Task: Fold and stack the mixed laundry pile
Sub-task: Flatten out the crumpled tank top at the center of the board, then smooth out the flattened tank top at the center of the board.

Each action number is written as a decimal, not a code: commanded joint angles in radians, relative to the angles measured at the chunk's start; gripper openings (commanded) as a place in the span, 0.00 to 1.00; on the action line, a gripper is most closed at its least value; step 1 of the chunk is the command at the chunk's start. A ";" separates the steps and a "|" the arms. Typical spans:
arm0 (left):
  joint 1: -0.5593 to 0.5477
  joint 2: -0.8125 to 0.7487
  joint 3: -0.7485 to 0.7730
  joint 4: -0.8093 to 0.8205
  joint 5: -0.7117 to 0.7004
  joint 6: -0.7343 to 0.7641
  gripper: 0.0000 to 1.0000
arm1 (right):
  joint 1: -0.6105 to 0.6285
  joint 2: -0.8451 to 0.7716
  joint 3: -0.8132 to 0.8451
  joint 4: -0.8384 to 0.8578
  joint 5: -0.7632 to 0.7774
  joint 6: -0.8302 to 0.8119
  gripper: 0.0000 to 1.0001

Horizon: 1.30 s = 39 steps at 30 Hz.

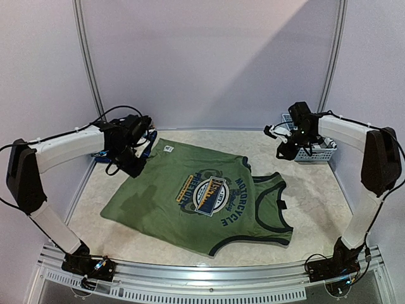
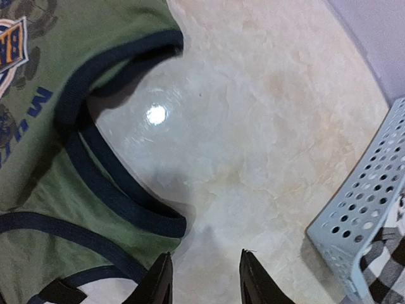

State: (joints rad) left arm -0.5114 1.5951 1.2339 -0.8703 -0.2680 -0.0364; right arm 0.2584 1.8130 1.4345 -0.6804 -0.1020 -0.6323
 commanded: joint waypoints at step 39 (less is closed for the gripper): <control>-0.068 -0.083 -0.134 0.018 0.048 -0.074 0.33 | -0.096 0.052 -0.037 -0.136 -0.257 0.046 0.24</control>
State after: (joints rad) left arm -0.5488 1.5436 1.1099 -0.8734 -0.2405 -0.0875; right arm 0.1295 1.7889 1.3312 -0.7982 -0.3054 -0.6186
